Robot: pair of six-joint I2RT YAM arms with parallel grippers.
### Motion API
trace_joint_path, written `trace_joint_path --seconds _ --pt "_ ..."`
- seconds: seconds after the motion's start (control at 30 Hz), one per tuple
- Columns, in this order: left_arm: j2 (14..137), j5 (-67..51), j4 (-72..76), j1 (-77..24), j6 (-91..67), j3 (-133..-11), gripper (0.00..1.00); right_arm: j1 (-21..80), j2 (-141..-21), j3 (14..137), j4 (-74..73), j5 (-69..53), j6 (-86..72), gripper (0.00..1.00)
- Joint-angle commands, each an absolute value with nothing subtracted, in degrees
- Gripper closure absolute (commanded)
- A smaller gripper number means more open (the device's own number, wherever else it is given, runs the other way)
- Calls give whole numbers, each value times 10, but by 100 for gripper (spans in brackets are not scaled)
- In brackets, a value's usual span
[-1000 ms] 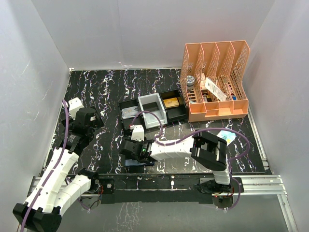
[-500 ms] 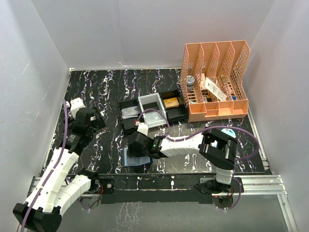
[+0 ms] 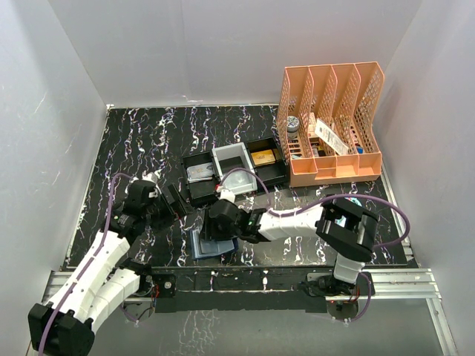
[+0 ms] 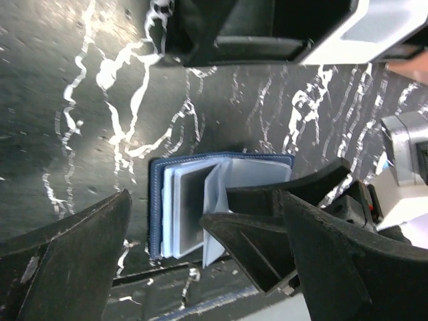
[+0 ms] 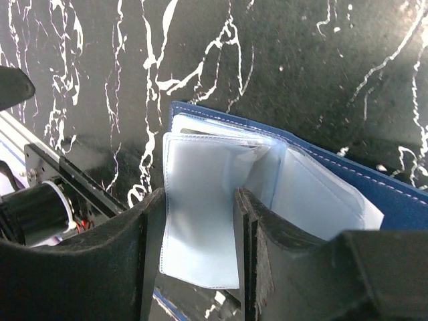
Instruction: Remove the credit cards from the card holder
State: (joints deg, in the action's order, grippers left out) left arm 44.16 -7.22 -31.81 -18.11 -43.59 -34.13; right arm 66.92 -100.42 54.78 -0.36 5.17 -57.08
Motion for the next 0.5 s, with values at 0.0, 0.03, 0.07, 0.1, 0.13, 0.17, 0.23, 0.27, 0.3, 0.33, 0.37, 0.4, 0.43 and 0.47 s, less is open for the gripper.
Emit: trace_joint_path --seconds 0.0,0.03,0.07,0.1,0.13,0.17,0.23,0.27,0.3,0.33,0.37,0.4,0.43,0.47 --pt "431 -180 -286 -179 -475 -327 6 655 -967 514 26 30 -573 59" --pt "429 -191 -284 -180 -476 -322 7 650 -963 505 36 23 -574 59" --pt "427 -205 -282 -180 -476 -314 9 646 -961 493 55 11 -574 59" --pt "425 -218 -278 -180 -477 -306 11 641 -959 485 67 1 -577 59" --pt "422 -228 -276 -180 -479 -298 14 637 -958 477 78 -5 -581 59" --pt "418 -233 -278 -180 -481 -290 17 635 -957 471 91 -12 -584 59" --pt "406 -233 -284 -180 -488 -276 24 631 -954 460 111 -20 -590 59" --pt "399 -233 -282 -180 -493 -266 27 630 -951 455 116 -22 -592 59" --pt "392 -237 -275 -180 -501 -257 31 629 -949 451 121 -22 -594 59" --pt "385 -243 -263 -180 -510 -247 33 628 -948 446 125 -22 -596 59" --pt "382 -247 -252 -181 -518 -237 35 626 -947 442 130 -24 -596 59" --pt "381 -249 -243 -180 -526 -229 36 625 -947 439 133 -25 -596 59" --pt "383 -248 -236 -180 -531 -224 37 624 -947 436 135 -27 -596 59" --pt "388 -247 -228 -180 -536 -219 38 622 -948 433 137 -28 -597 59"
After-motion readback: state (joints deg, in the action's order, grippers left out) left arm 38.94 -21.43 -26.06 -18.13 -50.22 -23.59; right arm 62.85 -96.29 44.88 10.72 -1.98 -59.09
